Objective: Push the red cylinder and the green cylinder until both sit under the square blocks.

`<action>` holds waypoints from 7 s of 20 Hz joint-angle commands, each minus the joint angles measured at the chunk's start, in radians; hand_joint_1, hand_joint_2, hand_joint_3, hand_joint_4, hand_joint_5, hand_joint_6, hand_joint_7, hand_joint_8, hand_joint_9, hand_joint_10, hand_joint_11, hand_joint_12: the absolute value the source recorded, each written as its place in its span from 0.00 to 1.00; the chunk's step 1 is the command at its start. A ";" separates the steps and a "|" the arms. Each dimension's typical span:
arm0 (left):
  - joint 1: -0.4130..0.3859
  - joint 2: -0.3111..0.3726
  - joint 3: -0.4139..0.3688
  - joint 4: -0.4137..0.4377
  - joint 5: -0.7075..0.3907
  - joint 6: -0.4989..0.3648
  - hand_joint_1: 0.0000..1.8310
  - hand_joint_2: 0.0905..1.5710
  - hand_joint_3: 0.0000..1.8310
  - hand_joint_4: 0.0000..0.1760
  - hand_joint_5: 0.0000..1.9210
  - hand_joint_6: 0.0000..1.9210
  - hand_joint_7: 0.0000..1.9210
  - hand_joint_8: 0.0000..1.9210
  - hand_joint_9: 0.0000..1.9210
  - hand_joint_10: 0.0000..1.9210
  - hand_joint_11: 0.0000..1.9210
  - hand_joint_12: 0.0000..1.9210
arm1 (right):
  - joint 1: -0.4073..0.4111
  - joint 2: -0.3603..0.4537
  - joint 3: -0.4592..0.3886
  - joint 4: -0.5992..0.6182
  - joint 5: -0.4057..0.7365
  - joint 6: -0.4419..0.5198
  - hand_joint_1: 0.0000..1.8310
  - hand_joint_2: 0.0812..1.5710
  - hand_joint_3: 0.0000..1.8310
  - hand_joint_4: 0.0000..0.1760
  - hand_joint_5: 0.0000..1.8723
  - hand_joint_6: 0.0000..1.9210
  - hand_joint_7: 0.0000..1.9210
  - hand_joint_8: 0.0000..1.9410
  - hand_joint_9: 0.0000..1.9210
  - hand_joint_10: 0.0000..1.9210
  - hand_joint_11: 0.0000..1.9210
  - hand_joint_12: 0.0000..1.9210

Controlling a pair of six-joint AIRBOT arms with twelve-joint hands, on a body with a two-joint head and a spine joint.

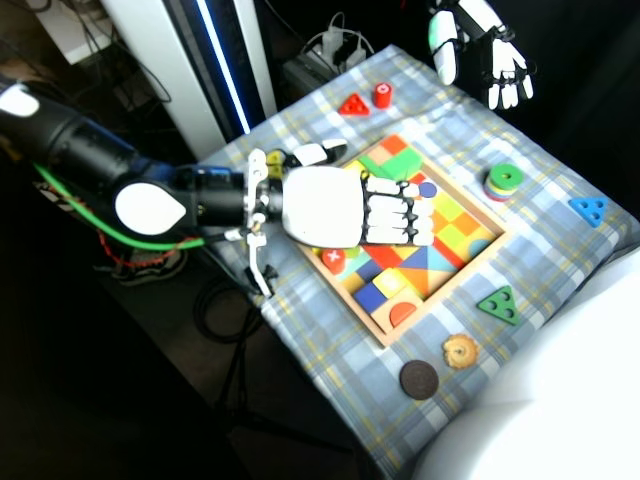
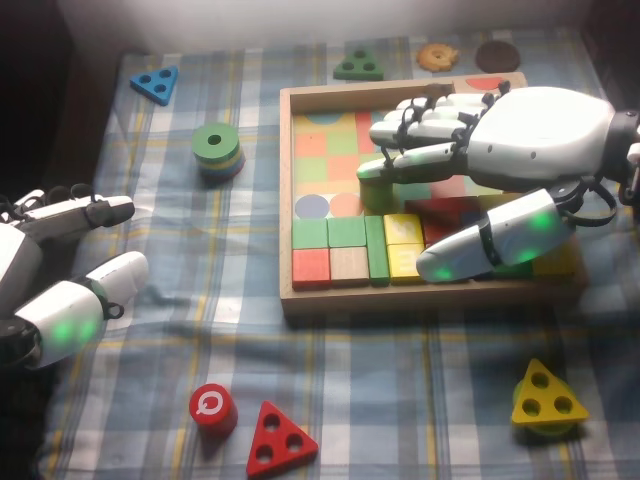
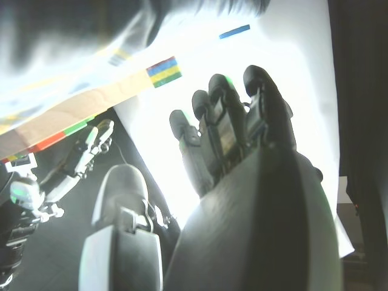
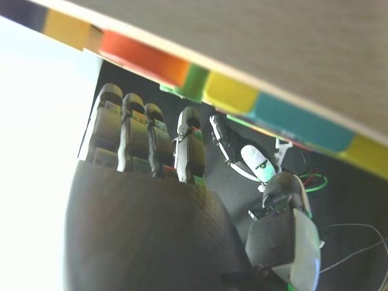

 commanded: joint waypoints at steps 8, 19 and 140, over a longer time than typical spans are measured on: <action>-0.009 -0.001 0.007 0.036 -0.113 -0.008 0.25 0.77 0.00 0.24 0.30 0.00 0.23 0.00 0.17 0.00 0.00 0.06 | 0.016 0.037 -0.010 -0.066 0.016 0.054 0.00 0.56 0.00 0.21 0.15 0.01 0.00 0.00 0.00 0.00 0.00 0.00; -0.009 0.000 0.007 0.035 -0.110 -0.008 0.27 0.77 0.00 0.21 0.33 0.00 0.25 0.00 0.17 0.00 0.00 0.05 | 0.001 0.188 -0.107 -0.073 -0.027 0.056 0.00 0.51 0.00 0.47 0.14 0.00 0.00 0.00 0.00 0.00 0.00 0.00; 0.033 -0.001 -0.032 -0.024 -0.246 -0.026 0.31 0.77 0.00 0.05 0.35 0.00 0.28 0.00 0.17 0.01 0.00 0.05 | -0.701 0.190 -0.519 1.424 1.167 -0.652 0.05 0.86 0.00 0.00 0.28 0.00 0.30 0.00 0.26 0.00 0.21 0.02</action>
